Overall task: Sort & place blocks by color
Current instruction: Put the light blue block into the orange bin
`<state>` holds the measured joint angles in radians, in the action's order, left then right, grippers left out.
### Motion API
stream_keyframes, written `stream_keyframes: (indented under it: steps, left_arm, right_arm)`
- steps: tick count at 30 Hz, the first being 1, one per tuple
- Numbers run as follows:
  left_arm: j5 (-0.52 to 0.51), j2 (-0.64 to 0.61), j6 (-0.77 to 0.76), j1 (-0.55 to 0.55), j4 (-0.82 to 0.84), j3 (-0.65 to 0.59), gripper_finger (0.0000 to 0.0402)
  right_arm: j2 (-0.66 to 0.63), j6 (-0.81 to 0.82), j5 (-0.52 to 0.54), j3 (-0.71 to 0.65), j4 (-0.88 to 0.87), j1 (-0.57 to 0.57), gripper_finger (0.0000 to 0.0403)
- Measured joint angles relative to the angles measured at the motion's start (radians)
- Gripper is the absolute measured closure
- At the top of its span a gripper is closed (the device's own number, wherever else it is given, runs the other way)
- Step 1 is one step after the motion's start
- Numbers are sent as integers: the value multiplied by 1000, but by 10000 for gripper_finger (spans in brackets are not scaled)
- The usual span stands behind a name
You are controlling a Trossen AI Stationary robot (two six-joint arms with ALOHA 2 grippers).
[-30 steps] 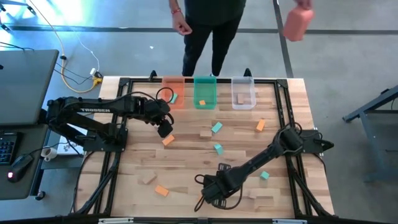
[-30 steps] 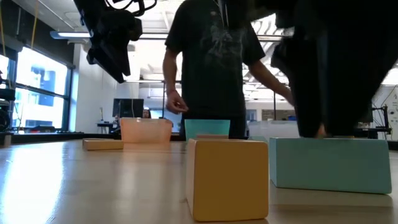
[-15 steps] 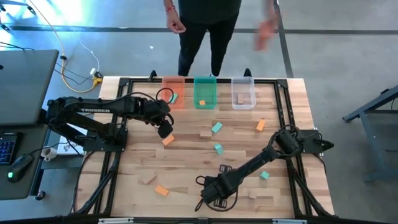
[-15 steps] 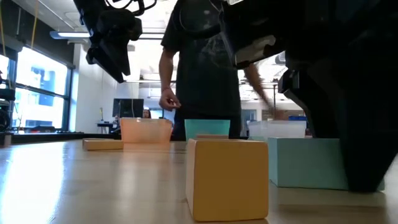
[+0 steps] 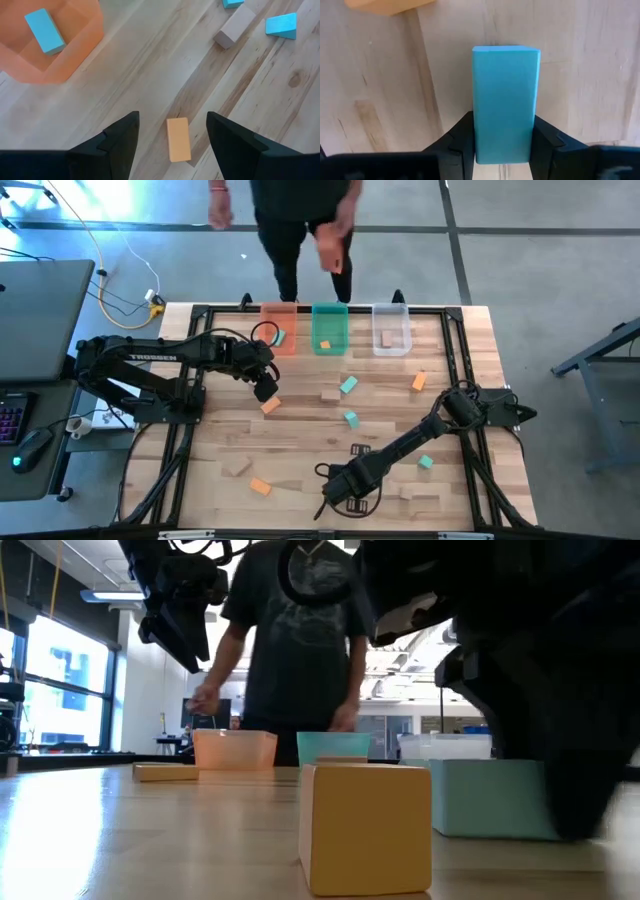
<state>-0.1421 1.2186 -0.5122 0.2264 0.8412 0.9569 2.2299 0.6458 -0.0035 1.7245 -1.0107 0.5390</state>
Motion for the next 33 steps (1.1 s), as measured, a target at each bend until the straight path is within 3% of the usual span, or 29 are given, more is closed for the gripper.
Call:
stream_keyframes:
  steps: [16,26,33]
  left_arm:
    - [17,0,70,68,-42,0,181]
    - [98,0,123,170,-98,0,181]
    - [248,0,206,296,-103,0,181]
  right_arm:
    - [-156,-86,103,-1,-9,-123,296]
    - [-217,-88,110,1,-13,-201,296]
    - [-243,-87,135,1,-18,-264,296]
